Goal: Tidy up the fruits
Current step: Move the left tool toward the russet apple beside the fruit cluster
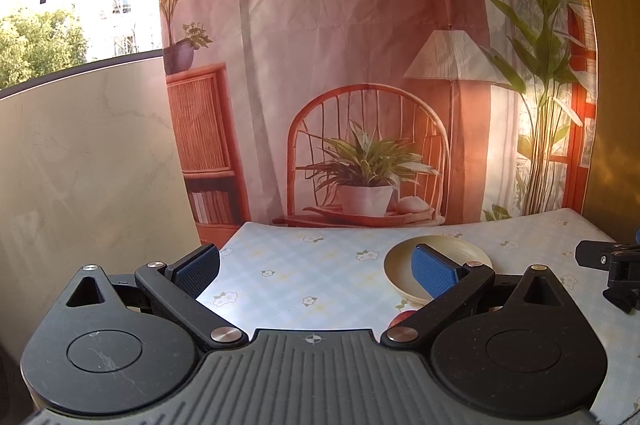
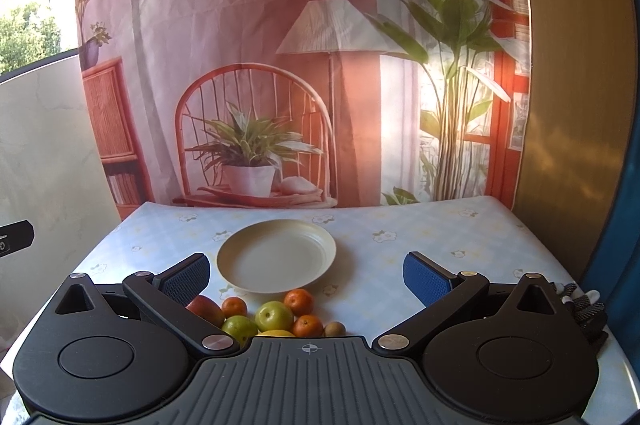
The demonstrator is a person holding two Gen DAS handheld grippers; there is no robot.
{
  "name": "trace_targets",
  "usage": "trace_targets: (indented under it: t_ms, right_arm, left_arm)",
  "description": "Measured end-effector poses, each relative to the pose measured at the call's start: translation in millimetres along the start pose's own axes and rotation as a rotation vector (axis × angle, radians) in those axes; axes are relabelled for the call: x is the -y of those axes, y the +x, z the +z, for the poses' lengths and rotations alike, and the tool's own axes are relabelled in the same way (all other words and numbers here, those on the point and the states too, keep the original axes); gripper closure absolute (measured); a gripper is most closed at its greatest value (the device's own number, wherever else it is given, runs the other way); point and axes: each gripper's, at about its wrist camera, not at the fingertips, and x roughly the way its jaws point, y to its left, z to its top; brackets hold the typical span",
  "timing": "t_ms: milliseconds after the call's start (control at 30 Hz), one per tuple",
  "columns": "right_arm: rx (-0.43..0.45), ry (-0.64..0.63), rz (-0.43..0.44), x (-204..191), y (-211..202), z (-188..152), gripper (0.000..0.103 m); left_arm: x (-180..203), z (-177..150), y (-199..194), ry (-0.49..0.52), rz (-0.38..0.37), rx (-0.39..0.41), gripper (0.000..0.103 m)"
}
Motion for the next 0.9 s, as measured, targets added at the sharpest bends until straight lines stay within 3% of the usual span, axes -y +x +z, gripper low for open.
trace_targets:
  t_ms: [233, 433, 667, 767, 900]
  right_arm:
    - [0.010, 0.016, 0.007, 11, 30, -27, 0.000]
    - [-0.022, -0.019, -0.051, 9, 56, -47, 0.000]
    - [-0.023, -0.009, -0.053, 14, 71, -58, 0.000]
    - [-0.045, -0.015, -0.079, 16, 78, -62, 0.000]
    - [-0.072, 0.026, -0.051, 22, 84, -68, 0.000]
  left_arm:
    - [20, -20, 27, 0.095, 0.057, -0.024, 0.000]
    - [11, -33, 53, 0.038, 0.010, -0.096, 0.000]
    - [10, -44, 66, 0.044, 0.027, -0.054, 0.000]
    - [12, -45, 72, 0.051, -0.010, -0.061, 0.000]
    - [8, -48, 84, 0.009, -0.097, -0.120, 0.001]
